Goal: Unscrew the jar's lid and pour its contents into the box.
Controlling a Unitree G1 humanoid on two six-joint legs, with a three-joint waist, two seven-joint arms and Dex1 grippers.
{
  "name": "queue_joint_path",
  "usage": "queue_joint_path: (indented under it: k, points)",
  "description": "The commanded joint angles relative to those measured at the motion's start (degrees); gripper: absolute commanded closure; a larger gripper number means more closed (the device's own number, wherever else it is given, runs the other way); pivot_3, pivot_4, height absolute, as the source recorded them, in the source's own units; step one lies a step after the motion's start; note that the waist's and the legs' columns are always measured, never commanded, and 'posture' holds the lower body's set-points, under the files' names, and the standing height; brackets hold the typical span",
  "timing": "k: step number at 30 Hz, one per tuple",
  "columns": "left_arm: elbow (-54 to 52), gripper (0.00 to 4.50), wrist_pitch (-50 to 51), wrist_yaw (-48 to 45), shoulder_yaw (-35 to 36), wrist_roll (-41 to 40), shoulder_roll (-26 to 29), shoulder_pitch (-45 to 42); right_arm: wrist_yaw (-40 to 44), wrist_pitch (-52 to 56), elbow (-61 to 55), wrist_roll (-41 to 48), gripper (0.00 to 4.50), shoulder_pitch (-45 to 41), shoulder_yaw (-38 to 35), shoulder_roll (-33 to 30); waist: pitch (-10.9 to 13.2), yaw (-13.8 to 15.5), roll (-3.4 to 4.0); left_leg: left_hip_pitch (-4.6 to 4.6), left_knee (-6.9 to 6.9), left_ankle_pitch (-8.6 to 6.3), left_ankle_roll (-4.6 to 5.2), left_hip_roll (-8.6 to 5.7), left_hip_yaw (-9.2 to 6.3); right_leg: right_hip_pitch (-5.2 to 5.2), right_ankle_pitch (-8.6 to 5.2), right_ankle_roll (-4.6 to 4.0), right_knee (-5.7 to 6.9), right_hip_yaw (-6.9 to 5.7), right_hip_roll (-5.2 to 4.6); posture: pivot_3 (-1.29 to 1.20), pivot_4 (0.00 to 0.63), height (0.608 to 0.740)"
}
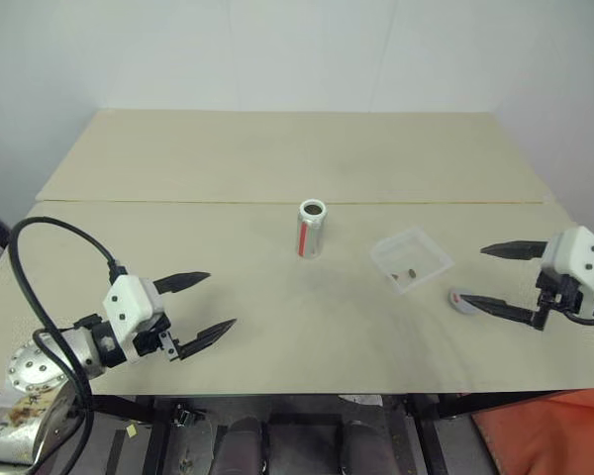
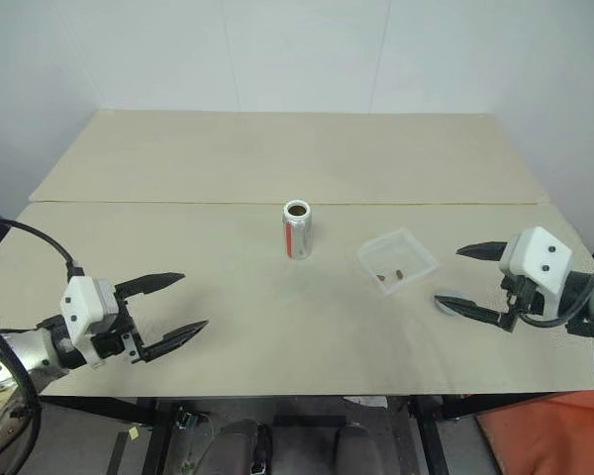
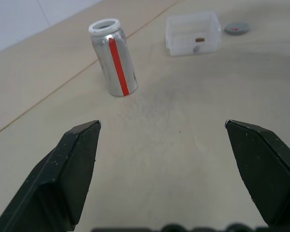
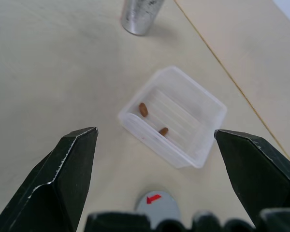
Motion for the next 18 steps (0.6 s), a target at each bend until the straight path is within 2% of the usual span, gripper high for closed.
queue_joint_path:
  k: [1, 8, 13, 18]
  points:
    - [-1.94, 0.03, -0.73, 0.45, 1.59, -0.62, 0.03, 0.91, 0.63, -1.69, 0.21, 0.46, 0.00, -1.82, 0.86, -0.11, 0.00, -0.02, 0.00, 0.01, 0.00, 0.00, 0.00, 0.00, 0.00, 0.00, 0.00, 0.00, 0.00, 0.01, 0.00, 0.00, 0.150, 0.740]
    - [1.43, 0.03, -0.75, 0.58, 3.69, -0.47, 0.09, 2.78, -5.02, -3.64, 0.01, -4.44, 0.00, -3.83, 6.72, 3.75, 0.00, -0.15, 0.01, 0.04, -0.05, 0.00, 0.00, 0.01, 0.03, -0.03, -0.03, -0.04, 0.02, 0.02, 0.00, 0.00, 0.150, 0.740]
    - [2.96, 0.03, -3.10, -4.00, 6.17, 0.60, 2.75, 6.27, -5.00, 4.30, -5.81, -0.33, 0.00, -3.12, 9.34, 4.80, 0.02, -0.17, 0.01, -0.01, -0.07, 0.00, 0.00, 0.00, 0.05, -0.08, -0.03, -0.05, 0.00, 0.03, -0.01, 0.00, 0.150, 0.740]
    - [2.05, 0.03, -2.44, -5.22, 8.83, -0.67, 3.62, 8.80, -5.79, 6.34, -11.02, 0.18, 0.00, -3.28, 11.85, 5.71, 0.02, -0.15, 0.03, 0.00, -0.10, -0.01, -0.01, 0.04, 0.05, -0.12, -0.10, -0.16, -0.01, 0.02, -0.05, 0.00, 0.150, 0.740]
